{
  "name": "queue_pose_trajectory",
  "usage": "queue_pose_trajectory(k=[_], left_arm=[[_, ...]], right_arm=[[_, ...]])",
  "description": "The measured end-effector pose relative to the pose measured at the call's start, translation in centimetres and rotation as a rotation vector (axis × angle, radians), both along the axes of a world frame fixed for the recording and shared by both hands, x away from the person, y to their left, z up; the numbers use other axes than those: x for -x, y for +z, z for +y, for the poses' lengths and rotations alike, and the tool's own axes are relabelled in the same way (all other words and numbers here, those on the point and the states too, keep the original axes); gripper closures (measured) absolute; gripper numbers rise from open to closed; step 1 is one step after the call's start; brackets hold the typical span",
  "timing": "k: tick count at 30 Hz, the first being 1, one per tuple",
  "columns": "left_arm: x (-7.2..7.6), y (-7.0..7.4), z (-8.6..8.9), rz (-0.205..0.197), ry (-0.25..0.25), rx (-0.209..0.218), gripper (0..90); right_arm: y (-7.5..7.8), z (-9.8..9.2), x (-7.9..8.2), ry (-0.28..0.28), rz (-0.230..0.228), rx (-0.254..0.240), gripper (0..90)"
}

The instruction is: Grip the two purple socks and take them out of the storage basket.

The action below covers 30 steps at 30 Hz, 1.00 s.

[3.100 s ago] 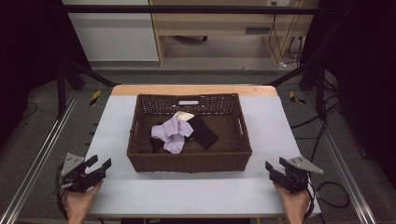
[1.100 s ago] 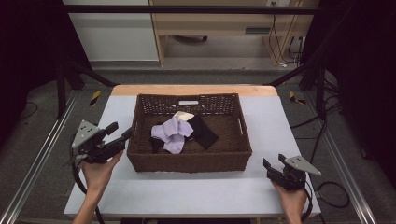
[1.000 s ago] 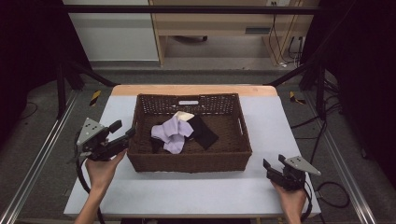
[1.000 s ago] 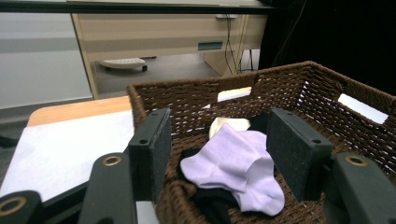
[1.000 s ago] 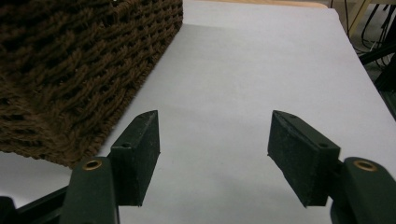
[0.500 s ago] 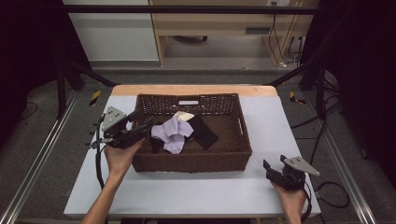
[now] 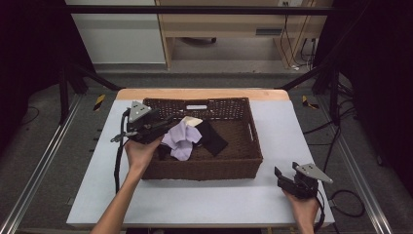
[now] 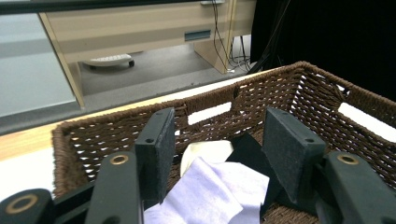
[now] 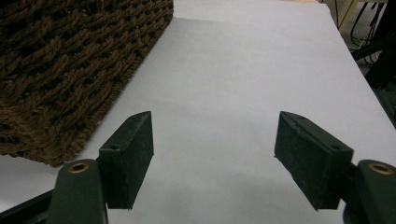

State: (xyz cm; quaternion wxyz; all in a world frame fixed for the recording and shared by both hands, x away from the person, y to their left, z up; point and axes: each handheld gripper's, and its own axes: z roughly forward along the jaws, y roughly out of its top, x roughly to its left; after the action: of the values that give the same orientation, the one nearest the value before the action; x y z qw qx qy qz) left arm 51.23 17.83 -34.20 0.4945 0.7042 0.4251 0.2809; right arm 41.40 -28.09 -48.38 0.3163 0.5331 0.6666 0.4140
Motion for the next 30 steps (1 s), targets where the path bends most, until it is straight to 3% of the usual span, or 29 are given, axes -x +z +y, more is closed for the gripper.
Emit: queue_pose_trajectory(k=[17,21,25,30], left_arm=[[-3.7,-1.9,-2.7,0.095,0.008,-0.082,49.0],[-4.7,-2.1,-3.7,0.105,0.01,-0.146,47.7],[-5.4,-2.7,-4.6,0.148,0.0,-0.2,46.3],[-6.1,-3.4,-5.1,0.22,-0.017,-0.231,45.7]], right_arm=[[0.0,0.1,-0.1,0.008,0.01,0.015,28.6],[0.0,0.2,-0.2,0.011,0.018,0.014,28.6],[0.0,0.2,-0.1,0.012,0.016,0.018,28.6],[0.0,0.2,-0.2,0.013,0.018,0.018,28.3]])
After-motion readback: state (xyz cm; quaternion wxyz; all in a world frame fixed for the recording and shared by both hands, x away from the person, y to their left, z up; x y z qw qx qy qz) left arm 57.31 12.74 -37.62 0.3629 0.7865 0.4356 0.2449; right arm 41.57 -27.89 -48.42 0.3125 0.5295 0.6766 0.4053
